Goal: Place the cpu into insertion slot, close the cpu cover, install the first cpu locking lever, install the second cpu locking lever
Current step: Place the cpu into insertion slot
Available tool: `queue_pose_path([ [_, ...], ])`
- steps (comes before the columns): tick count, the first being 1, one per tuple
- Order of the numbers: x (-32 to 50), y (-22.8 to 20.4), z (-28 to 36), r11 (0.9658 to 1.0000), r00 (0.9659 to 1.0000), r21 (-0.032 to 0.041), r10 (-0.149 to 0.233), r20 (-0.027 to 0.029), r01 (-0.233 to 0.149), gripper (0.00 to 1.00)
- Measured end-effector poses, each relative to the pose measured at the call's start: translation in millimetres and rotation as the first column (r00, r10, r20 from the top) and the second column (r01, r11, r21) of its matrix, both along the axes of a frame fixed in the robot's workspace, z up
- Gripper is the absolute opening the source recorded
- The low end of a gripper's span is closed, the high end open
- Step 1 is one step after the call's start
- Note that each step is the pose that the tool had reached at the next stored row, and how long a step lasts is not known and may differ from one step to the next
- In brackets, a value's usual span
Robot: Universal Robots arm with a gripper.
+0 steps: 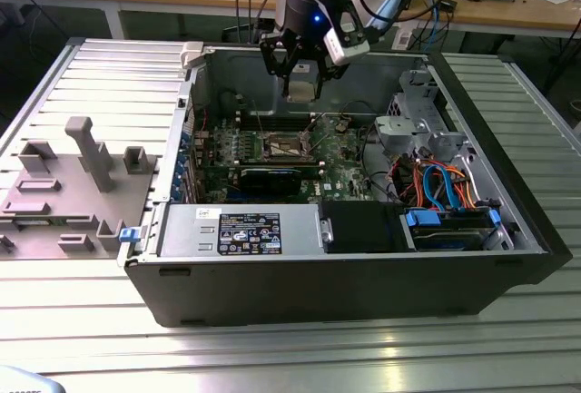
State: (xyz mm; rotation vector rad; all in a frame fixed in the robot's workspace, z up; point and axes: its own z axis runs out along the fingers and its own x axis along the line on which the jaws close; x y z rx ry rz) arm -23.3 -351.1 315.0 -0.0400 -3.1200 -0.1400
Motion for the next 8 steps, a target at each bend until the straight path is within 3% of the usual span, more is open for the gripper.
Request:
queue_pose_path([
  [8,0.0,0.0,-2.1,1.0,1.0,0.0001,0.0,0.0,0.0,0.55],
])
